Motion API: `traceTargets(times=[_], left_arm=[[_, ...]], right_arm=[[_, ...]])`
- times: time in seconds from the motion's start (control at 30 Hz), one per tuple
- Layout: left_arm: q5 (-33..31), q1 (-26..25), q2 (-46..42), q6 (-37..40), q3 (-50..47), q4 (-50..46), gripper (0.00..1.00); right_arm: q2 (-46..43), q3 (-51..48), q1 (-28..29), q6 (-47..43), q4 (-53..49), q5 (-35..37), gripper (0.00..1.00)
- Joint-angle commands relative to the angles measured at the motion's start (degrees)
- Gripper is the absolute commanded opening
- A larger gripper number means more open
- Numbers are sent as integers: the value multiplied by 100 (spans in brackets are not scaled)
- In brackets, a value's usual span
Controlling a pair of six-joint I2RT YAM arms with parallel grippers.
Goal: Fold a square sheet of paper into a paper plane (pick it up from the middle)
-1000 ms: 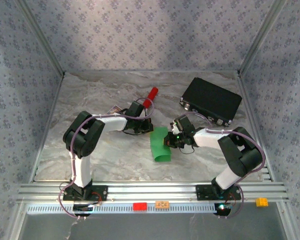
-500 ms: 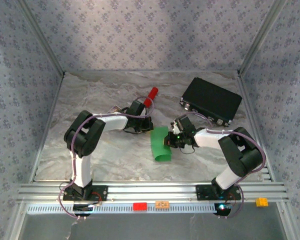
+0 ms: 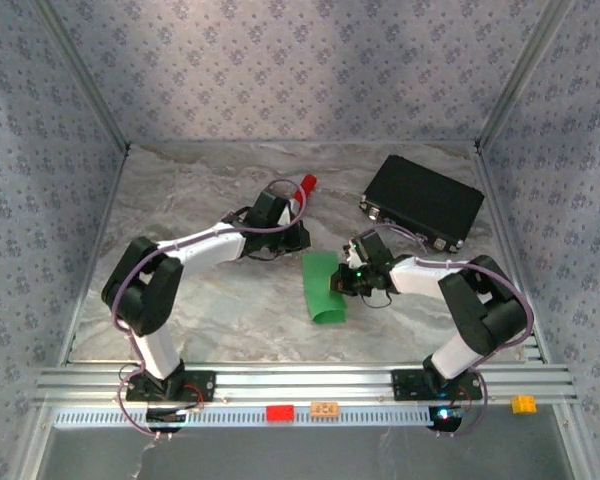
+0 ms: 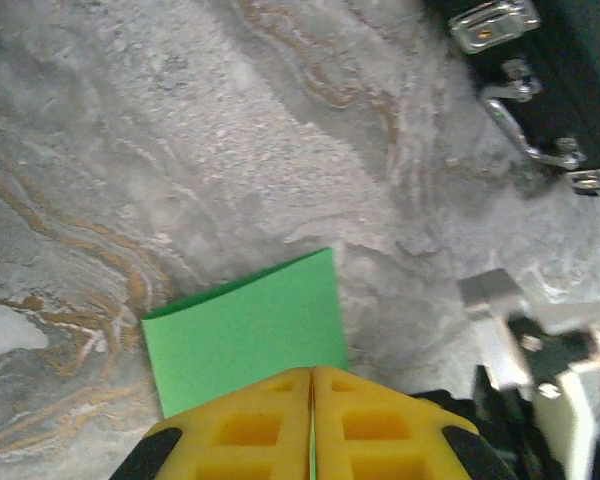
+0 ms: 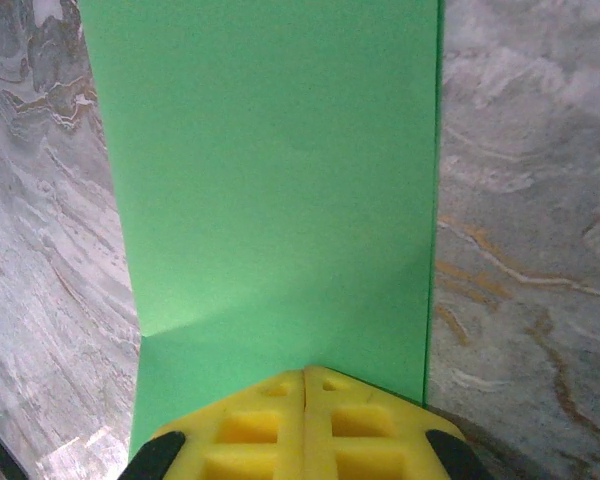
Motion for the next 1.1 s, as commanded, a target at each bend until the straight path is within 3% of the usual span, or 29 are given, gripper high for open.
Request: traceTargets(times=[0.0,0.23,0.6,0.83,1.07], left_arm=[[439,-60,-76,62,-190,-81,8],[1154,-232,-39,-78,-670,351,7],[1633,-430,208,-269,-1181,879,7],[1691,-480,409,-292,-1374,1076,7],[1326,-480,717,206,-1591,667,5]], right_arm=[[69,-240,-52,-81,-779,313,0],[44,-269,-50,6,-715,346,0],[66,-269,-38,26,-714,357,0],[80,-269,-7,77,-673,370,0],[97,-293,33,130,-654,396,0]])
